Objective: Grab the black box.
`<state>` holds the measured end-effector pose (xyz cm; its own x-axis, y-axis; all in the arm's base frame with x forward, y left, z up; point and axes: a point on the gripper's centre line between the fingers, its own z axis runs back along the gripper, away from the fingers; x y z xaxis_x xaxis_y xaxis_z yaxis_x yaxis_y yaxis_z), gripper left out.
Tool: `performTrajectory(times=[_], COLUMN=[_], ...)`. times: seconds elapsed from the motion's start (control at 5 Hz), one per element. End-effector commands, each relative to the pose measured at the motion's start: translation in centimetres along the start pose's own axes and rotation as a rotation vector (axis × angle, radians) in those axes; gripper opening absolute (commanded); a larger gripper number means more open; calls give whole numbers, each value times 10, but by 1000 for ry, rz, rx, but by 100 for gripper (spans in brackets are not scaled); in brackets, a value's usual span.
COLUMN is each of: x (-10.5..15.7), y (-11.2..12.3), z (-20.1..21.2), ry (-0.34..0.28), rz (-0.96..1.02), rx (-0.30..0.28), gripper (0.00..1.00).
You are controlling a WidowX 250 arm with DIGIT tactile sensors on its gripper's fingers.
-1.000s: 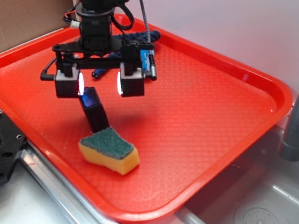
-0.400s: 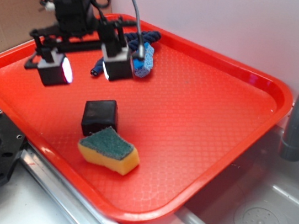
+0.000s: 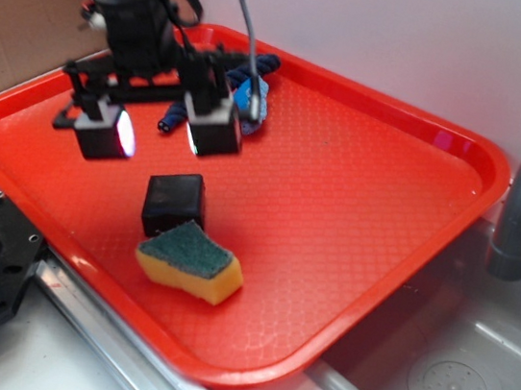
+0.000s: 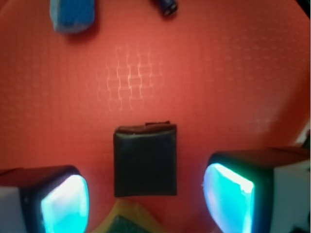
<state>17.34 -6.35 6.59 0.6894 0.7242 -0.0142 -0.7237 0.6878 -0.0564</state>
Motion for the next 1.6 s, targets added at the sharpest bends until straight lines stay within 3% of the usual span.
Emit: performTrajectory(times=[0.0,0.2,0.4,0.8,1.0,1.2,1.4], x=[15,20,21,34,56,82,86], y=[-15,-10,-9,-18,-32,-66,-87], z=[-43,-50,-52,4,44,90,106], ry=[8,45,64,14,-3,-143,-163], rz=[4,20,29,-167,-366,-621,-874], rx=[86,117,136,25,-26,-89,-93], gripper=[100,100,0,0,0,0,0])
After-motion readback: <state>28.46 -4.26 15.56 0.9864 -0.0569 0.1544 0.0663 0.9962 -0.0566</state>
